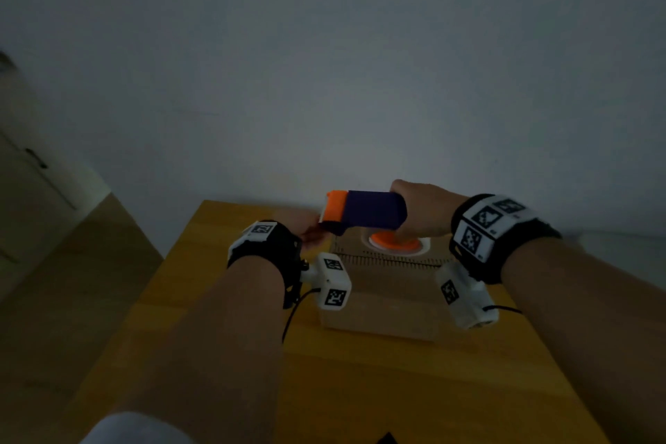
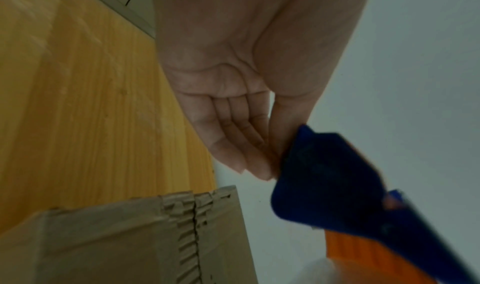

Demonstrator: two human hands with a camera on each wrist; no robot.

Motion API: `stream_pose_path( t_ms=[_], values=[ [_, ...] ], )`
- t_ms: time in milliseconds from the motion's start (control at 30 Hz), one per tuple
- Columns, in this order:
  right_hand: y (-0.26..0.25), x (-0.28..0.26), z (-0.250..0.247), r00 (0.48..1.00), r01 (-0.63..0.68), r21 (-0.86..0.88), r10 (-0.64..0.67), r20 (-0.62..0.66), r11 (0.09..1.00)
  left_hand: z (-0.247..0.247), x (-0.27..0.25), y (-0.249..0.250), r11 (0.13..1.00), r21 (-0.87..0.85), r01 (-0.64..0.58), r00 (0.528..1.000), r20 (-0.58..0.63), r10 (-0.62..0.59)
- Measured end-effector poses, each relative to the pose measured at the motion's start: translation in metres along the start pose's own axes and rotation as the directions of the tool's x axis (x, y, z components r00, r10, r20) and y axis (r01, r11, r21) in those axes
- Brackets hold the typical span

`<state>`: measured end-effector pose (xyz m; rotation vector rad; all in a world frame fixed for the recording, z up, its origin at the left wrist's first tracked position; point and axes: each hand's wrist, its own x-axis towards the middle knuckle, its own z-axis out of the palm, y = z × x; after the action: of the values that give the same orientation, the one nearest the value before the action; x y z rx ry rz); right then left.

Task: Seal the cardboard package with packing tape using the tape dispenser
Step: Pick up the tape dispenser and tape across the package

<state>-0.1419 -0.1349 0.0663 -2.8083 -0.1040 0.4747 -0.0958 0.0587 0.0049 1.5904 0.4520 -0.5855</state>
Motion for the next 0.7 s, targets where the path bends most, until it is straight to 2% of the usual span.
stream_pose_path(
  t_ms=[267, 433, 567, 700],
  values=[
    [0.007, -0.011, 0.006, 0.997, 0.048, -0.056, -0.045, 0.057, 0.997, -0.004, -0.011, -0.017, 0.995, 0.098, 0.030, 0.997, 0.063, -0.037],
    [0.004, -0.013, 0.012, 0.994, 0.074, -0.080, -0.067, 0.087, 0.994, -0.009, -0.014, -0.030, 0.996, 0.057, 0.064, 0.994, 0.081, -0.069],
    [0.019, -0.020, 0.002, 0.996, 0.021, -0.163, -0.006, 0.089, 0.986, -0.033, -0.011, -0.033, 0.997, 0.017, 0.078, 0.994, 0.070, -0.079],
    [0.024, -0.025, -0.010, 0.997, 0.000, -0.247, 0.018, 0.074, 0.969, -0.033, -0.010, -0.034, 0.998, -0.035, 0.045, 0.998, 0.056, -0.043]
  ],
)
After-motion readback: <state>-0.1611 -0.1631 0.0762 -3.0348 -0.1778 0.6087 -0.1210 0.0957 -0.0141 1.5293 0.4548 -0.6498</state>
